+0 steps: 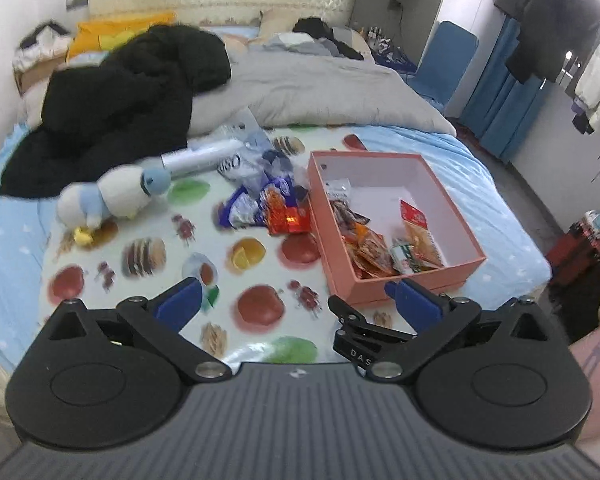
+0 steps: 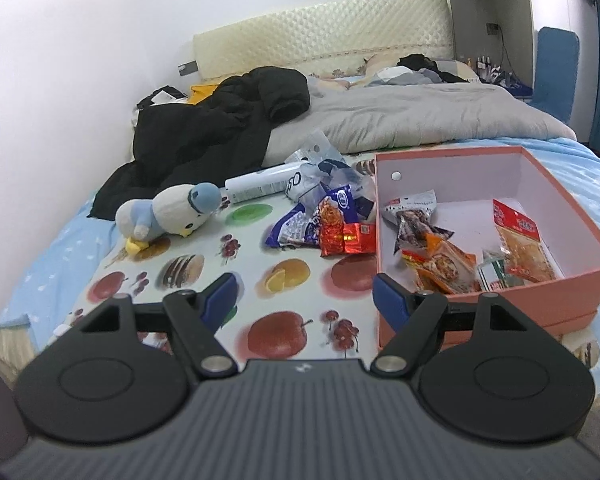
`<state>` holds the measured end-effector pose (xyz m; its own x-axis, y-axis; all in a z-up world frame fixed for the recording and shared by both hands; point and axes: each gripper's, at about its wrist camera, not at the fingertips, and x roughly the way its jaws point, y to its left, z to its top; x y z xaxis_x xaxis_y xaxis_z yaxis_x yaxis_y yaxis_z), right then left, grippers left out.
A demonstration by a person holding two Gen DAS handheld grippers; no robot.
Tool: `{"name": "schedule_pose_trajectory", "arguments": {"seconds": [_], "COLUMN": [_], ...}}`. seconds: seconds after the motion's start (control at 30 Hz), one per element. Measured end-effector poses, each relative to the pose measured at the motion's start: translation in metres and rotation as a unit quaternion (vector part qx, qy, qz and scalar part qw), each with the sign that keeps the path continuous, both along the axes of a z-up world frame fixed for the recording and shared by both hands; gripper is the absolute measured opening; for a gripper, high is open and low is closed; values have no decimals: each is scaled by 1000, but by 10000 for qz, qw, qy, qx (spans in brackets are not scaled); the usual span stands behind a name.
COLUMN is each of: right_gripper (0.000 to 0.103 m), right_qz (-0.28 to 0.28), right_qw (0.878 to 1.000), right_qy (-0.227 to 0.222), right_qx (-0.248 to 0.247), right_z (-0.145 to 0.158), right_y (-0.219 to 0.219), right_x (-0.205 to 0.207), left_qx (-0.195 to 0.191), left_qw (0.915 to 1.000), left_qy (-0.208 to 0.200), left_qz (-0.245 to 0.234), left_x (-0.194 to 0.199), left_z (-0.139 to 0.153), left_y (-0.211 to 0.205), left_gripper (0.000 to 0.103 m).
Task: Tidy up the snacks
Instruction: 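Move both open tools back toward the remaining snacks, then grasp the blue spicy-strip bag with the left tool while the right tool grasps the red foil candy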
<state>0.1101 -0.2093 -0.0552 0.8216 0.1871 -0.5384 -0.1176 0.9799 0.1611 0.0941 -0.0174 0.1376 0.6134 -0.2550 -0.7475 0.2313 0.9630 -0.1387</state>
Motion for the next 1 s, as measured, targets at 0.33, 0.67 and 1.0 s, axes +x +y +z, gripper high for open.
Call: {"name": "schedule_pose_trajectory", "arguments": {"seconds": [0.33, 0.67, 1.0], "right_gripper": [76, 76, 76], "right_qz": [36, 194, 415], "right_qw": [9996, 9994, 9981], "right_qy": [234, 258, 291], "right_qx": [-130, -159, -364], "right_z": [-19, -31, -49], "right_y": [15, 38, 57], "right_x": [30, 66, 114], "left_qx": [-7, -148, -222], "left_qw": [10000, 9995, 9987], "left_qy": [-75, 66, 28], "left_qz": [-48, 261, 467], "left_x": [25, 76, 151], "left_z": [-10, -25, -61], "left_y": [4, 28, 52], "left_gripper": [103, 103, 103]}}
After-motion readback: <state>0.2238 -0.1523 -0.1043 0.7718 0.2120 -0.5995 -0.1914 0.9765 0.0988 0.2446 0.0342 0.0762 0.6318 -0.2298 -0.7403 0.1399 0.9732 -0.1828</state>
